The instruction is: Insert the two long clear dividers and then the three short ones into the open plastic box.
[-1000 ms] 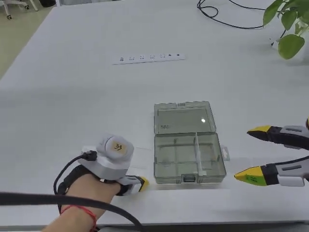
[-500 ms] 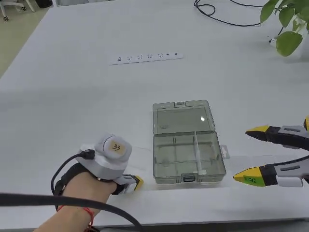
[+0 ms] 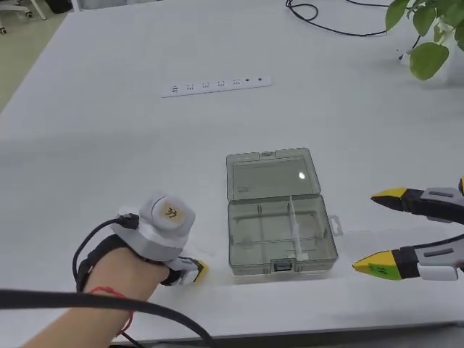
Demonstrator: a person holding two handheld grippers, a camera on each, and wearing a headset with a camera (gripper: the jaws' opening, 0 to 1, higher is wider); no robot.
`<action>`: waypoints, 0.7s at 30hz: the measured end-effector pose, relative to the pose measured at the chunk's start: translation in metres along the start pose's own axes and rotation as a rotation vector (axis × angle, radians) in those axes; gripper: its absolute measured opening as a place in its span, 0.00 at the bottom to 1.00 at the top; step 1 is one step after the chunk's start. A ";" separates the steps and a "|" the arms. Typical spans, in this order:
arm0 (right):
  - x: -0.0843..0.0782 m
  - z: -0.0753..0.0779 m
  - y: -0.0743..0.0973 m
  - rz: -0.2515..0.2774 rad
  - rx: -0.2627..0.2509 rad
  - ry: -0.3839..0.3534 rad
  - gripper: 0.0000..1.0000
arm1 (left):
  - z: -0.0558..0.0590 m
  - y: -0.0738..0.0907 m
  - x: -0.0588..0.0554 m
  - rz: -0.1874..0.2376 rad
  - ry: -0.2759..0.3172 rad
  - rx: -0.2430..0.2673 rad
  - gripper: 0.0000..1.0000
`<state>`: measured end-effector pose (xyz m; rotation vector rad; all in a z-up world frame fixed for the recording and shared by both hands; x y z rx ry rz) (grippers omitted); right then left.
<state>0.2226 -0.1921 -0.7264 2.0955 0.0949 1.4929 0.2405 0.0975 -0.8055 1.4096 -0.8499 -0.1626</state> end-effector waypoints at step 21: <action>-0.001 -0.002 0.000 -0.006 -0.006 -0.001 0.79 | -0.001 0.000 0.002 -0.033 0.013 -0.014 0.31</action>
Point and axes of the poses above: the centre of the closed fingertips' face, and the gripper's own axes: y roughly backward along the fingers, z roughly to its right, x roughly out of its top, the point moved 5 cm from there along y, roughly backward along the fingers, and after that the axes turned 5 degrees about x, right-handed, at the moved point
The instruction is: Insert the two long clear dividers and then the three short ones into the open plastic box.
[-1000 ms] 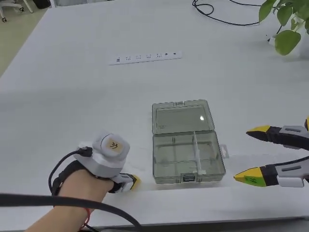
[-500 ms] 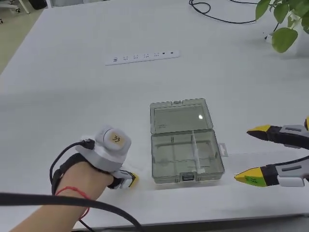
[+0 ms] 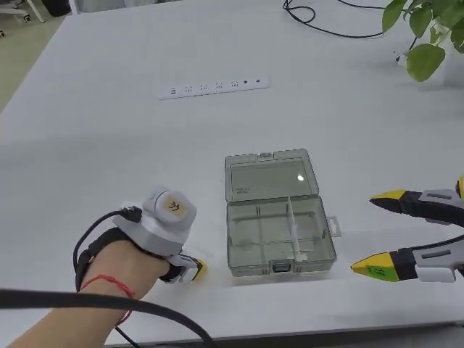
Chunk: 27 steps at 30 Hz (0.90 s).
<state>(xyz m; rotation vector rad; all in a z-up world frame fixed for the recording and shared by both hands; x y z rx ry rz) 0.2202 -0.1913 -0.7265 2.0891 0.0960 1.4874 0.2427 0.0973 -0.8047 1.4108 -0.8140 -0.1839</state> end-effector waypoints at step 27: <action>0.002 -0.001 0.001 -0.021 -0.010 0.008 0.78 | 0.001 0.008 -0.002 0.065 0.065 -0.028 0.30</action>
Point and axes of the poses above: the centre of the closed fingertips' face, and the gripper's own axes: y roughly backward along the fingers, z roughly to its right, x roughly out of its top, the point moved 5 cm from there along y, roughly backward along the fingers, and after that the axes turned 5 degrees about x, right-handed, at the moved point
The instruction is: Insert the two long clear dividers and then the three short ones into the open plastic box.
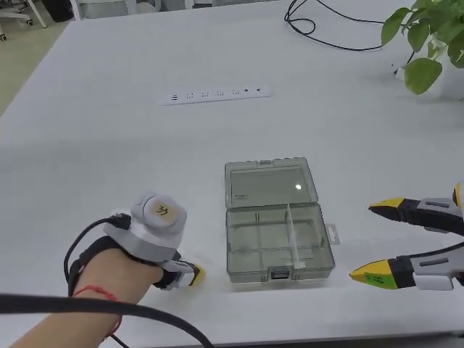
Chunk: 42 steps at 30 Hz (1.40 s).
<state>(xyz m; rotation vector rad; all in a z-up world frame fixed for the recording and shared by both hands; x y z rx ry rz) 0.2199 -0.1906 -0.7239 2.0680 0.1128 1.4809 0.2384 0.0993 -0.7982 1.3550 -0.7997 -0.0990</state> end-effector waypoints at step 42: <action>0.026 -0.010 -0.005 0.004 -0.032 -0.004 0.74 | -0.010 0.033 0.000 0.161 0.119 -0.024 0.30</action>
Point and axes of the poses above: the centre of the closed fingertips' face, and the gripper's own axes: y roughly backward along the fingers, z roughly to its right, x roughly out of its top, the point moved 5 cm from there along y, roughly backward along the fingers, and after that the axes turned 5 degrees about x, right-handed, at the moved point
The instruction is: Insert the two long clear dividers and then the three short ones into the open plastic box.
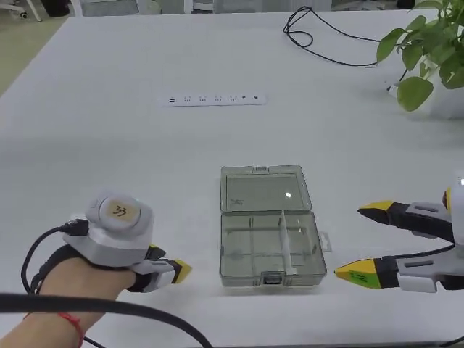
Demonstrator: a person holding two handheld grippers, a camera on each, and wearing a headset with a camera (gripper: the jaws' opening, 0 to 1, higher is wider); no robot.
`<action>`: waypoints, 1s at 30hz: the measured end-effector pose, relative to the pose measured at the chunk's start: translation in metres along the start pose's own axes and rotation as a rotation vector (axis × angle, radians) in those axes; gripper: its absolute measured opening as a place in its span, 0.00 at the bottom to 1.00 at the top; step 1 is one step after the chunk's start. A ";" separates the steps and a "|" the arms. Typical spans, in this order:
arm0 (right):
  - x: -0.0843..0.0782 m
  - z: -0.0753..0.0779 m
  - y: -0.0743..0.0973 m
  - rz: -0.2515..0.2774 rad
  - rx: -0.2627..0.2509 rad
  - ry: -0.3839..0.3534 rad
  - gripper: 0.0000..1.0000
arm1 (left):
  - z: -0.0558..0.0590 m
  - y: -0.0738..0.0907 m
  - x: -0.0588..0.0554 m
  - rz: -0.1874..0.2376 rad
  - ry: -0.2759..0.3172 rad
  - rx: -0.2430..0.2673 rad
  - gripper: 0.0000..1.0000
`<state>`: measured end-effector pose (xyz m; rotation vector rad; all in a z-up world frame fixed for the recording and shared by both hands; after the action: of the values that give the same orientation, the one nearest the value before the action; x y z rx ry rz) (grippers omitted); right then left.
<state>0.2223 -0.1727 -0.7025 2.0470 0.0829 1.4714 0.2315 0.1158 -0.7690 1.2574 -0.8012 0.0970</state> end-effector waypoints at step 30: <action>0.078 -0.016 -0.022 0.155 -0.064 -0.175 0.52 | 0.060 0.033 0.088 0.313 0.118 -0.189 0.30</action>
<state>0.2444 -0.1176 -0.6447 2.1603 -0.1947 1.3589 0.2505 0.0445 -0.6860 0.9329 -0.8783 0.3382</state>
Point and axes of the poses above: the centre of the closed fingertips' face, and the gripper's own axes: y roughly backward along the fingers, z roughly to its right, x roughly out of its top, the point moved 5 cm from there along y, roughly backward along the fingers, and after that the axes turned 5 degrees about x, right-handed, at the moved point
